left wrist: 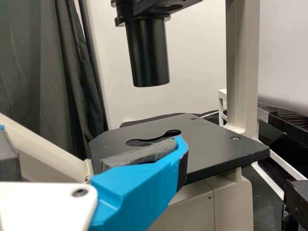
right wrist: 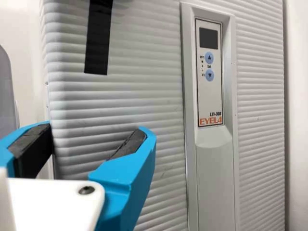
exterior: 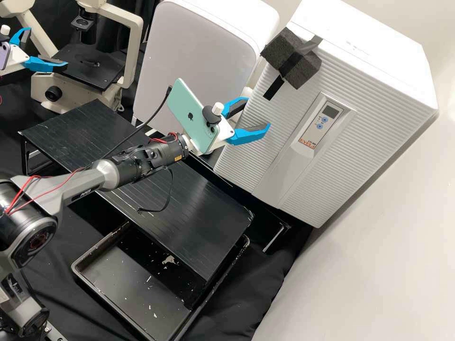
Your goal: Open the incubator door
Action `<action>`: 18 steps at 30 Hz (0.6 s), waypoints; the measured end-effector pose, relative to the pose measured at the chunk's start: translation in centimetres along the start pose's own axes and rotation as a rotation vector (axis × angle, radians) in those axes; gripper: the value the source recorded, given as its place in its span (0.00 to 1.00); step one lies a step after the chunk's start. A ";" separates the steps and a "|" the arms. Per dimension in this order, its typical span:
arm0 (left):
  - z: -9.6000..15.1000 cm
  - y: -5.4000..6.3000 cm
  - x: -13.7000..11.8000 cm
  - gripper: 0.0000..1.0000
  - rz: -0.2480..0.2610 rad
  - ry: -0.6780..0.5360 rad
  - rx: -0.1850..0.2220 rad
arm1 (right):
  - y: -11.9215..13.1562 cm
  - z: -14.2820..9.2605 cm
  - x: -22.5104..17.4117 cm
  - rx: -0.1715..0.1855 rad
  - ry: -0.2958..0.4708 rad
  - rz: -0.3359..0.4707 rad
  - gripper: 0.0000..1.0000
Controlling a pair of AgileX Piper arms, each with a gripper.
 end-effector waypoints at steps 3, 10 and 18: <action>0.0 0.0 0.0 1.00 0.000 0.000 0.000 | 0.1 0.0 0.0 -0.006 0.001 0.001 0.00; 0.0 0.0 0.0 1.00 0.000 0.000 0.000 | -0.2 -0.1 -0.1 -0.025 -0.020 0.001 0.00; 0.0 0.0 0.0 1.00 0.000 0.000 0.000 | 0.0 -0.3 -0.4 -0.039 -0.046 0.012 0.00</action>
